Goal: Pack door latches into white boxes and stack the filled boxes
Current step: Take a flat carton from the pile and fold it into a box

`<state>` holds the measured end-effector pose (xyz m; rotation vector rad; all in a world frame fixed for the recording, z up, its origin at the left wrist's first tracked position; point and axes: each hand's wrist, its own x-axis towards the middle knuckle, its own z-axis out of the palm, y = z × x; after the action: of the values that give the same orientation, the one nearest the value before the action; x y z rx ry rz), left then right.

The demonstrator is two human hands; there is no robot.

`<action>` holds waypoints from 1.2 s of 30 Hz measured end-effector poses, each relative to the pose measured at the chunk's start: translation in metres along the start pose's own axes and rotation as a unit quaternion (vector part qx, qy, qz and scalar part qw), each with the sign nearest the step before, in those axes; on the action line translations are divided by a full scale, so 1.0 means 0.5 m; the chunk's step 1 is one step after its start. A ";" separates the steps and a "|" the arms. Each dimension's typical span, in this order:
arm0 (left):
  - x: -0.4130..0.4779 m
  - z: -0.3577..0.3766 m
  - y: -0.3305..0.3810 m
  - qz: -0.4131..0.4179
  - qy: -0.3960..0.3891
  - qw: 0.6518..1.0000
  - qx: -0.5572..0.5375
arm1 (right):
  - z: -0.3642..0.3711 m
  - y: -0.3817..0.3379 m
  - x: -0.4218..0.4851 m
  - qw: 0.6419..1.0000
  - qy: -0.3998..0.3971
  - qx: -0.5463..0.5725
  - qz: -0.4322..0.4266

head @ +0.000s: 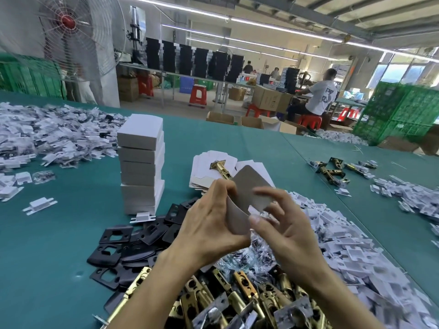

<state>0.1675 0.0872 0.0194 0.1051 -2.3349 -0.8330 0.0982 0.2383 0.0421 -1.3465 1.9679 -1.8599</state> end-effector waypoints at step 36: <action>0.001 -0.011 0.032 0.002 -0.016 0.998 -0.064 | 0.001 -0.029 -0.001 0.989 0.092 0.090 0.069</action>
<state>0.1724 0.0969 0.0325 0.0322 -2.3027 -0.9858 0.1061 0.2402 0.0542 -0.9946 1.8652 -2.1007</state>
